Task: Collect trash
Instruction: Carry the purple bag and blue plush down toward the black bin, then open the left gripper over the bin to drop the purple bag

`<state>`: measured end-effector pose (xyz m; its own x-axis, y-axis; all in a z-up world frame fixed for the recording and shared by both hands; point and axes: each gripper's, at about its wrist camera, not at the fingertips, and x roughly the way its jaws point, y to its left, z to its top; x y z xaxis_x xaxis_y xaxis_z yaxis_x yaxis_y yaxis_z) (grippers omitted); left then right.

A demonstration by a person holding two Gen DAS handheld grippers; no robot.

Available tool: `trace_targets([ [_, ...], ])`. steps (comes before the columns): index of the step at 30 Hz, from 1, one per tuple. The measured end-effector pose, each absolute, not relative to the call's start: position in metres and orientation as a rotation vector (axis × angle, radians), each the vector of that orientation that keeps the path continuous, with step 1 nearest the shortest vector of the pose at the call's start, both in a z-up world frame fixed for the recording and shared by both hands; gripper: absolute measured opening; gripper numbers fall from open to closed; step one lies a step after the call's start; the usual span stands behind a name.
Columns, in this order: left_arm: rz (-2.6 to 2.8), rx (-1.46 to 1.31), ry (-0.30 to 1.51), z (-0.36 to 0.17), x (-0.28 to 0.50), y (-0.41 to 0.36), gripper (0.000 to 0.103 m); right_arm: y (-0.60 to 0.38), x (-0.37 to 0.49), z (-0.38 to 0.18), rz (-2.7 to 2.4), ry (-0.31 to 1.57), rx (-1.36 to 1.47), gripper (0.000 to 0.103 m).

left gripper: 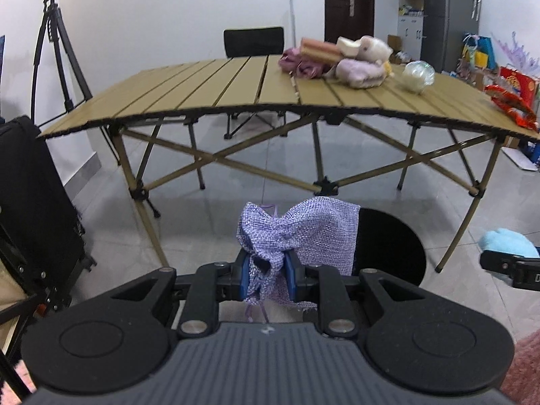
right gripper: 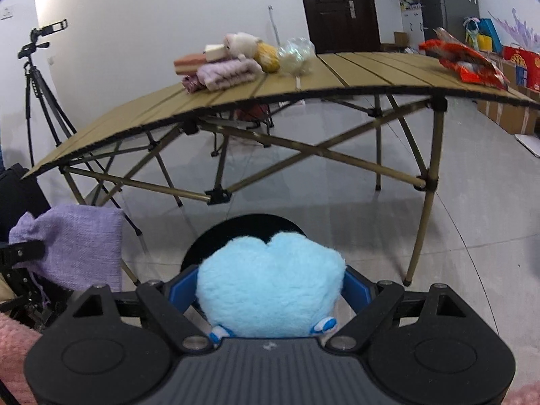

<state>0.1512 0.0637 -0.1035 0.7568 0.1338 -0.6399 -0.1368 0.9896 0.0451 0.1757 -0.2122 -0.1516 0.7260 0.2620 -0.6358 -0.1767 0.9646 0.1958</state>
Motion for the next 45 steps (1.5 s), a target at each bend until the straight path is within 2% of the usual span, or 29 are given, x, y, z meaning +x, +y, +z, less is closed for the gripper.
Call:
trace_targets([
  [16,0.127,-0.014,0.788,-0.121,0.195,0.063,0.021,-0.233,0.217,-0.175,0.142,0.792,0.171,0.087],
  [45,0.008,0.027,0.989,-0.188,0.327,-0.022,0.021,-0.278,0.262,-0.234,0.049,0.885,0.215,0.087],
])
